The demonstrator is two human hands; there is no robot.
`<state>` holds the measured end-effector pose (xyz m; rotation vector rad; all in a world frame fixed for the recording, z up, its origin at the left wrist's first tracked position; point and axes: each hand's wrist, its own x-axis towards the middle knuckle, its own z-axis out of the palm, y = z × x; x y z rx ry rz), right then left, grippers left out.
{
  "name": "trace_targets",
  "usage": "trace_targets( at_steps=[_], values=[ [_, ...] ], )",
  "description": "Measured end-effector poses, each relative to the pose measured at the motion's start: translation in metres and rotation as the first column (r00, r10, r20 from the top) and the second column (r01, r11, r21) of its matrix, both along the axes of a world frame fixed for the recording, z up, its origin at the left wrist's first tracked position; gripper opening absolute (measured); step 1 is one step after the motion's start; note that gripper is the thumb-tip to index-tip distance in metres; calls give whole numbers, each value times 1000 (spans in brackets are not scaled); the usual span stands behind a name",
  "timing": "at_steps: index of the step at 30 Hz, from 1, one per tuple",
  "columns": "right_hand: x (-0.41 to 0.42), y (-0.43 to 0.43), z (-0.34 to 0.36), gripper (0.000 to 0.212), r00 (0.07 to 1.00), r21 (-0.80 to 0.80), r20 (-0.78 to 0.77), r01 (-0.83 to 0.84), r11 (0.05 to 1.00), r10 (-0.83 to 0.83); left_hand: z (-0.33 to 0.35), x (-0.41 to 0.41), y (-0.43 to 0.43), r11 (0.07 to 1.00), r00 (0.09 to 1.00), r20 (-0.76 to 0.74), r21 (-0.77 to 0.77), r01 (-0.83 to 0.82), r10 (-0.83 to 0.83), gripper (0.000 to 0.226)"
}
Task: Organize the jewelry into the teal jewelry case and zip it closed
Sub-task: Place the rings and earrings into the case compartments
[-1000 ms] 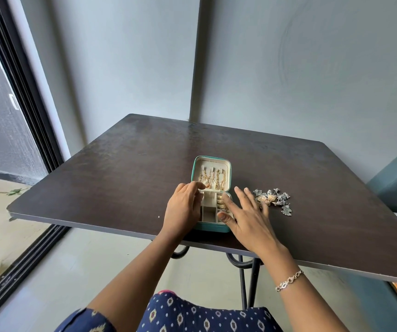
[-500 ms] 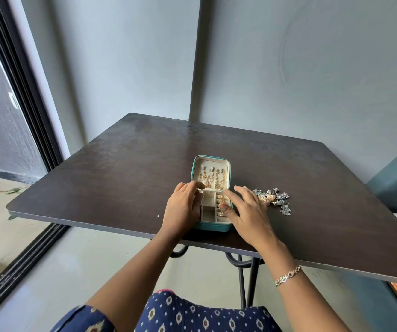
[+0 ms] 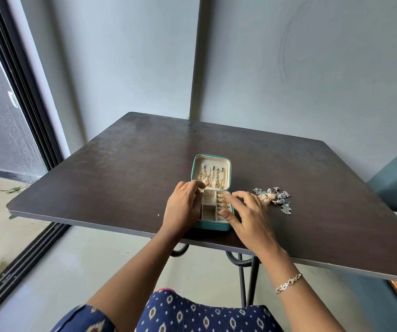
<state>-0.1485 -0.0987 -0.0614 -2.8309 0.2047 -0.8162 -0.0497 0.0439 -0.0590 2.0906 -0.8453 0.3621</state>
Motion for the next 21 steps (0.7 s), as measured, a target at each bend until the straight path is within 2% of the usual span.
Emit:
trace_targets(
  at_steps=[8, 21],
  values=[
    [-8, 3, -7, 66, 992, -21, 129, 9, 1000, -6, -2, 1, 0, 1000, 1000, 19, -5, -2, 2, 20],
    [-13, 4, -9, 54, 974, -76, 218, -44, 996, 60, -1, 0, 1, 1000, 1000, 29, -7, -3, 3, 19]
  ],
)
